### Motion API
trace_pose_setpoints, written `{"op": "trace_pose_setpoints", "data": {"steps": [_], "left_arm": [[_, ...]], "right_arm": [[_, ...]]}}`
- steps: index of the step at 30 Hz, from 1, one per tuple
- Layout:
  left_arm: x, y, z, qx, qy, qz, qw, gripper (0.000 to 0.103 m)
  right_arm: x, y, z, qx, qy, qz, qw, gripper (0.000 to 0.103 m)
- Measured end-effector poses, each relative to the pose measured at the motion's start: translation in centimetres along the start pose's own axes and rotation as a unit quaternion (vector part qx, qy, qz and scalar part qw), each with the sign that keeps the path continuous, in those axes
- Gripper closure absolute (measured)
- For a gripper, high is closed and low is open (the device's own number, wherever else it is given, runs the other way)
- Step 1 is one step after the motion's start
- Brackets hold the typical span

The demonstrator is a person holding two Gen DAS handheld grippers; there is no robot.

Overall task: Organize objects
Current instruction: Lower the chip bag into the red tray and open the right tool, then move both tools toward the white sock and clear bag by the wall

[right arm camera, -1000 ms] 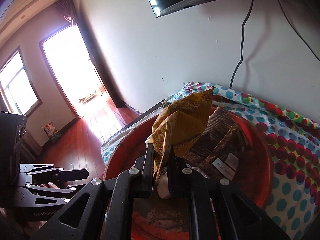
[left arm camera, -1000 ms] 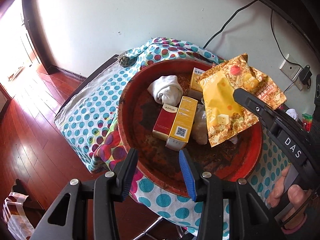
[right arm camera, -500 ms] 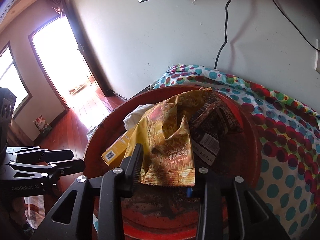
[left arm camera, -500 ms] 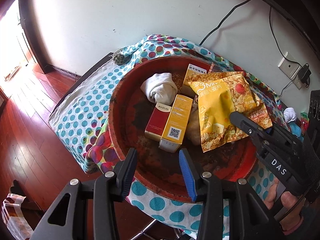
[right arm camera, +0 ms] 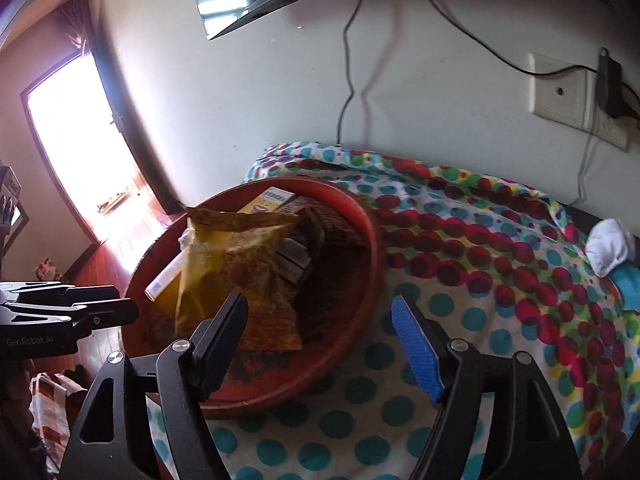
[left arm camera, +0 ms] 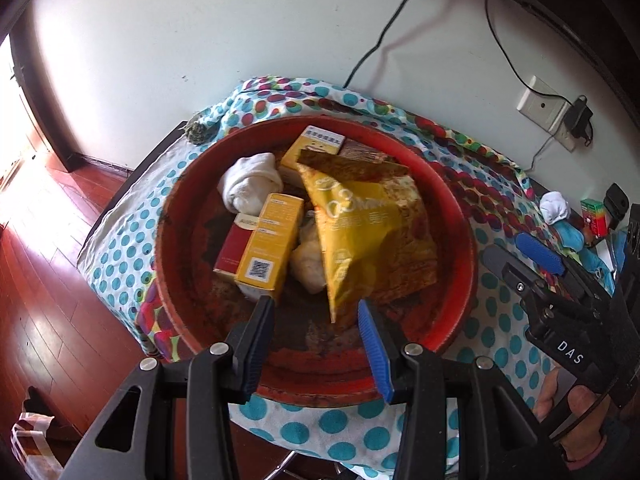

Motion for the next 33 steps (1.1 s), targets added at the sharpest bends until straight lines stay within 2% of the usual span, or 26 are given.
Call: {"op": "trace_pose_setpoints", "data": {"steps": [6,14,20,24,31,33], "left_arm": [[0.2,7.2,1.1,-0.034,-0.006,0.069,0.997,0.059],[0.6,16.2,4.0,-0.081,-0.015,0.136,0.9873,0.059],[1.3,22.1,6.6,-0.107,-0.025,0.173,0.9788,0.059],[1.7,25.9,8.2,-0.11,-0.012,0.198,0.974,0.059],[3.4,32.5,11.2,-0.103,0.015,0.262,0.9593,0.059],[4.2,34.1,12.1,-0.118,0.018,0.27,0.9555,0.059]], "right_arm": [[-2.1,8.4,-4.1,-0.07,0.011,0.059,0.996,0.03],[-5.0,18.9,-8.7,-0.169,0.025,0.131,0.977,0.029],[-6.2,21.7,-10.5,-0.209,0.032,0.136,0.968,0.027],[-6.7,22.9,-10.9,-0.227,0.036,0.124,0.965,0.024],[-7.0,24.4,-11.3,-0.261,0.046,0.102,0.959,0.018],[-7.1,24.8,-11.3,-0.258,0.048,0.107,0.959,0.017]]}}
Point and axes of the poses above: each gripper's, at about its wrist camera, not at the fingertips, and z roughly the way its jaws point, y to its right, x to its top, the point moved 3 cm from there along z, roughly the way its jaws point, and after that the axes turned 1 degree about z, right-handed, at the moved point
